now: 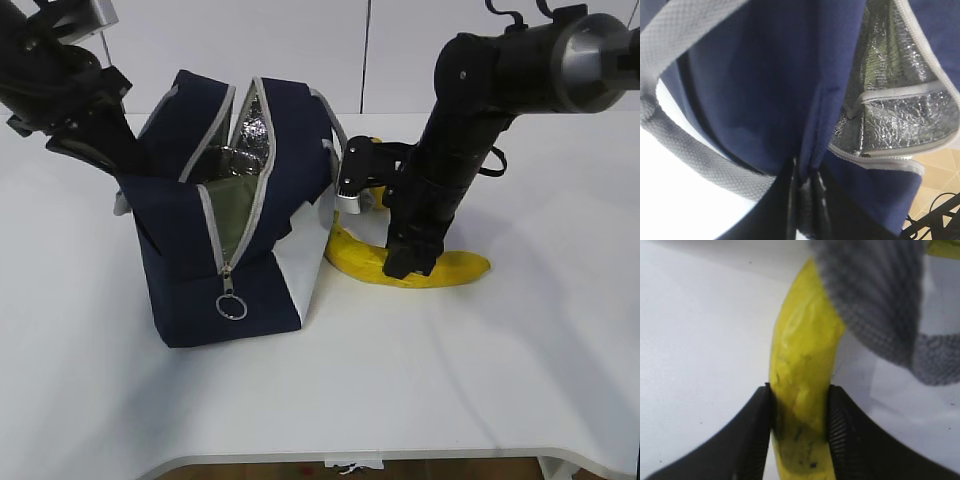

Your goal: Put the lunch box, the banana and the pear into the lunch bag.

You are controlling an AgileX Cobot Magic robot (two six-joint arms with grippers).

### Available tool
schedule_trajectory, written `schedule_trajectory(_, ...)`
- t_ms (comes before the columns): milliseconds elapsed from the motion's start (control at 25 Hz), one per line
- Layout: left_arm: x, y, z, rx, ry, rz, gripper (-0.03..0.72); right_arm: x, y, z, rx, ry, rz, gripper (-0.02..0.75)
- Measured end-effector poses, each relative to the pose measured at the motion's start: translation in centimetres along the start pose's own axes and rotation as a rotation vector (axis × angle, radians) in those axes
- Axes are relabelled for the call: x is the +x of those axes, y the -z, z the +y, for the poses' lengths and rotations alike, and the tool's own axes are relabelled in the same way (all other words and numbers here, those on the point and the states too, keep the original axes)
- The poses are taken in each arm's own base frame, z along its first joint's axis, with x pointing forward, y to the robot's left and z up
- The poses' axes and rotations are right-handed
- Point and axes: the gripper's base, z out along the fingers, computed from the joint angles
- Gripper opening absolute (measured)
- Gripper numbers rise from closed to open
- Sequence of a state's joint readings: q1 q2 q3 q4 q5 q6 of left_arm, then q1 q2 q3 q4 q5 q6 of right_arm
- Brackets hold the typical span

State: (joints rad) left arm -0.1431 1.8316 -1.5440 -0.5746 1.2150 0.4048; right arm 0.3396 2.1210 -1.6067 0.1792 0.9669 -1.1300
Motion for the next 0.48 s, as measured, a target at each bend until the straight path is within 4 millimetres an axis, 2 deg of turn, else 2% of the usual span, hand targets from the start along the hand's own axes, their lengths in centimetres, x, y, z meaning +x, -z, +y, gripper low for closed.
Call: schedule_trajectory(480,0.0,0.0,0.0,0.0,0.0,0.0,0.015,0.08,0.15,1.02,-0.116,-0.07,0.017,0.276)
